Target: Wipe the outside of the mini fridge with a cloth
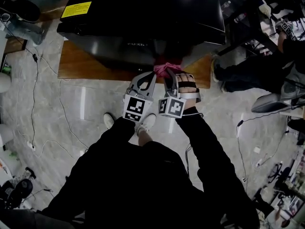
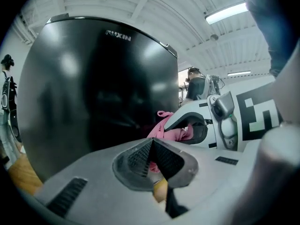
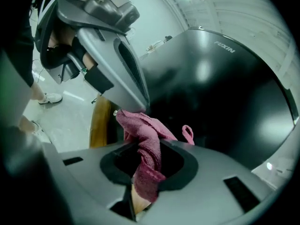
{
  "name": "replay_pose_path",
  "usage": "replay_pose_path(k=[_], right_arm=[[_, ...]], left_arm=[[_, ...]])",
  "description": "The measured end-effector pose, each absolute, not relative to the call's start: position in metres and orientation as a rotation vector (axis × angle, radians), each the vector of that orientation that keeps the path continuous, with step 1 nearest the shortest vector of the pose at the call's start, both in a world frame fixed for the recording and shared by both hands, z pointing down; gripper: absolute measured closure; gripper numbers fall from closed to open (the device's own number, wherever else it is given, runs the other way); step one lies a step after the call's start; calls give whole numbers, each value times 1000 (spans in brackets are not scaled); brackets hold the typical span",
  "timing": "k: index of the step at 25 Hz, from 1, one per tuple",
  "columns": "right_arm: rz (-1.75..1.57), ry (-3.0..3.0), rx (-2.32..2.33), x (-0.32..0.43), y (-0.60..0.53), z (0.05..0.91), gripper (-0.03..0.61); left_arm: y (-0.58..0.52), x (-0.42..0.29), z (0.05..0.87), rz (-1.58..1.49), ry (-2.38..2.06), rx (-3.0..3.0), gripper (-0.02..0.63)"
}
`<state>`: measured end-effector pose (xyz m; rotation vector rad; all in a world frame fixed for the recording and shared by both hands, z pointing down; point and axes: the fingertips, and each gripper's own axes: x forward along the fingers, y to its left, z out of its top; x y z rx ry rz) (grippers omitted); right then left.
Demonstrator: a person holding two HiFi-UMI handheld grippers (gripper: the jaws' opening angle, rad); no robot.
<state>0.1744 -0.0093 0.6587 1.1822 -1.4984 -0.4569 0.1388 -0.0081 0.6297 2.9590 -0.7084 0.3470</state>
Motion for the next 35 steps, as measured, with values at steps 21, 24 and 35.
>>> replay_pose_path(k=[21,24,35], right_arm=[[-85,-1463,941,168,-5,846,485],[-33,-1468,942,157,-7,842,485],[-80,-1773,1216,-12,-49,652,483]], left_arm=[[-2,69,731,545,-703,2812,607],[-11,35,716,503,-737,2797,607],[-41,-115,627,355,-815,2772,607]])
